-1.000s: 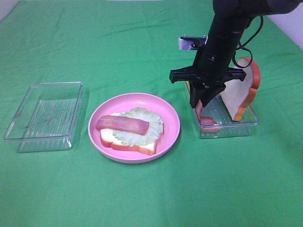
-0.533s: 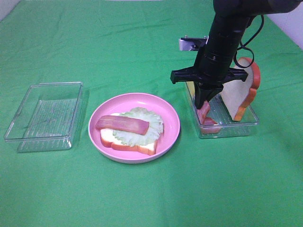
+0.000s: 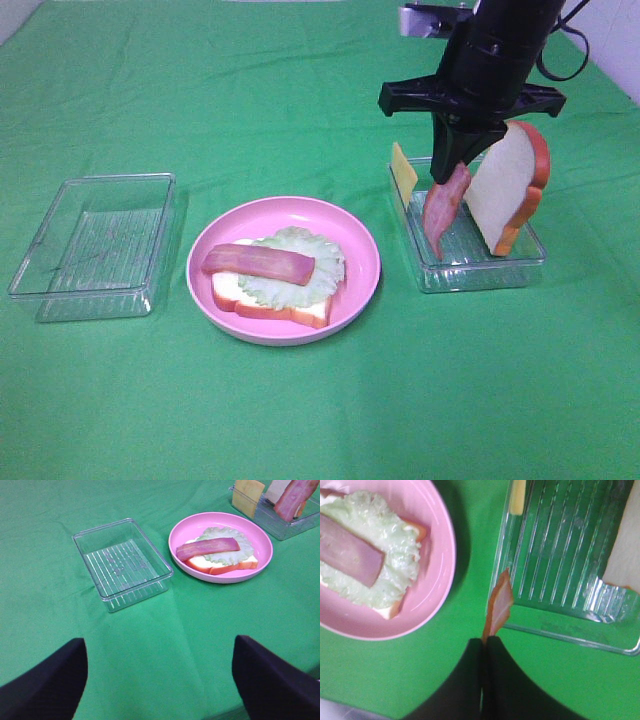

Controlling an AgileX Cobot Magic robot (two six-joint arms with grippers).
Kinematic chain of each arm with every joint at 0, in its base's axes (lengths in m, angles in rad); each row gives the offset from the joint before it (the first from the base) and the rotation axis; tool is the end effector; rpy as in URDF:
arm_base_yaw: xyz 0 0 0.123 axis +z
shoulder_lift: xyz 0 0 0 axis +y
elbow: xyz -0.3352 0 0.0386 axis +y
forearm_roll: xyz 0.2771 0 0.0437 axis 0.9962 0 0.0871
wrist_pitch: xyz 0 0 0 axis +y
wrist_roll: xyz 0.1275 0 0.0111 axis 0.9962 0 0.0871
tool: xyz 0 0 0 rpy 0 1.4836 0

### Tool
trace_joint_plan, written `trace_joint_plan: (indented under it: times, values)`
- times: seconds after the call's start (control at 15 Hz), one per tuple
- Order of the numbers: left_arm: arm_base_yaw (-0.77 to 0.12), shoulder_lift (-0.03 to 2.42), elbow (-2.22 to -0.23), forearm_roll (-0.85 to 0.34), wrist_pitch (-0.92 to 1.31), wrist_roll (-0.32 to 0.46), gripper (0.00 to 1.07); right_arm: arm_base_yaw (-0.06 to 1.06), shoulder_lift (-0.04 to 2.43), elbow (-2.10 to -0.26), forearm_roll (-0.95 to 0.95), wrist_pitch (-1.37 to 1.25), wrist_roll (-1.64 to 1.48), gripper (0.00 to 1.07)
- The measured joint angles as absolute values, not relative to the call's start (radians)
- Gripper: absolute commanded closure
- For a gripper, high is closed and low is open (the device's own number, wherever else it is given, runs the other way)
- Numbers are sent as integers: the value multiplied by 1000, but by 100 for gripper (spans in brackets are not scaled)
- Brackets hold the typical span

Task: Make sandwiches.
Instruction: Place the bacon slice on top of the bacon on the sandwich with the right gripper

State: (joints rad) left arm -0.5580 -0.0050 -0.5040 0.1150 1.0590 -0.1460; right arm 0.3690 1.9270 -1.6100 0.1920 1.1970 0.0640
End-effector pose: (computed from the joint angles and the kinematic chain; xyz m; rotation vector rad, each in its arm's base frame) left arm 0.0062 0.0112 0.2765 0.4120 1.9999 -0.3059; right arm 0.4104 0.1831 0.2543 -0.3735 3.0011 0.3190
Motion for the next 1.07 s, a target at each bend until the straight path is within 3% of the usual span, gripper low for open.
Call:
trace_joint_plan:
  times: [0.33,0.8,0.93,1.07]
  values:
    - [-558,-5,-504,115,1059,-146,31,383,1873,-1610,436,1211,-72,107]
    - [-558,-5,-504,115,1059,-146,31,545,1958,-1610,651,990,-134,107]
    - [-558,-5,-504,115,1059,-146,31,558,2049,-1610,882,912,-253,107]
    - [-558,-5,-504,115,1059,-146,31,558,2100,-1610,978,885,-323,107]
